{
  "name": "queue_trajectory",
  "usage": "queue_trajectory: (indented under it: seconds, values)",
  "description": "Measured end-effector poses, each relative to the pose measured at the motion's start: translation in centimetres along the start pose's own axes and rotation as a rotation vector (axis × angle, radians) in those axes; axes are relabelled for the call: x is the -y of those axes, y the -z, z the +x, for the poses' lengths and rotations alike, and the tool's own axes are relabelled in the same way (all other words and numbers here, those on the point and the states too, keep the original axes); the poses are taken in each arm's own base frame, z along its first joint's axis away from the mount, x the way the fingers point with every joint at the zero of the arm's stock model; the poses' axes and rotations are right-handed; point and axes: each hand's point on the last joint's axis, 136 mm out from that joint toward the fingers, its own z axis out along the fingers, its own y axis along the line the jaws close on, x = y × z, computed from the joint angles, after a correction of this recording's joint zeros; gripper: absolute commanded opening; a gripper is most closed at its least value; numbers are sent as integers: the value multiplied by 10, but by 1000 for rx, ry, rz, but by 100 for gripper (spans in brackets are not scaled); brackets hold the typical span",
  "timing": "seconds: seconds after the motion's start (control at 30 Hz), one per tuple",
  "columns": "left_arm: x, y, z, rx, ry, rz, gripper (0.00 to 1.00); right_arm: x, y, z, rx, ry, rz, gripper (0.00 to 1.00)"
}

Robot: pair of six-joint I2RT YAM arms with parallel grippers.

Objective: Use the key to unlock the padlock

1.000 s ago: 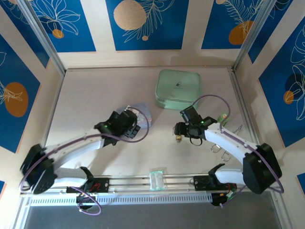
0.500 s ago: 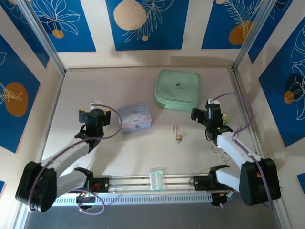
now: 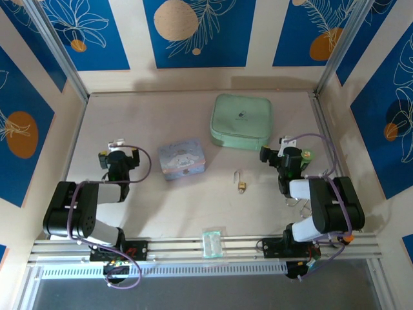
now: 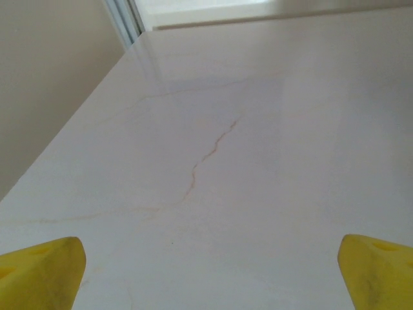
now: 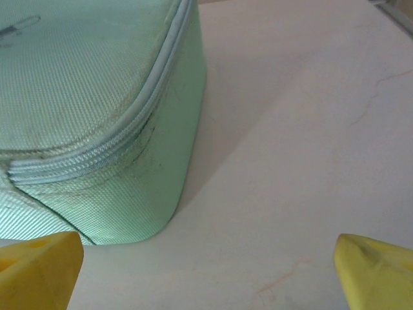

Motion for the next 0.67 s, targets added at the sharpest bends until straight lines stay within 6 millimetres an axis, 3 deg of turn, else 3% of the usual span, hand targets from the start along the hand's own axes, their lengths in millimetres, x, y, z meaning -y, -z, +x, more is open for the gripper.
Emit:
queue_trajectory:
  seconds: [0.1,0.2,0.67]
  values:
    - [14,-3,-2,40,11,71,99,-3,-7,3,-14,3,-18,99]
    - [21,-5,9,11,1,110,99,-4,-8,-4,7,2,-25,99]
    - [29,-7,0,34,1,148,99,-5,-9,-8,18,1,-41,99]
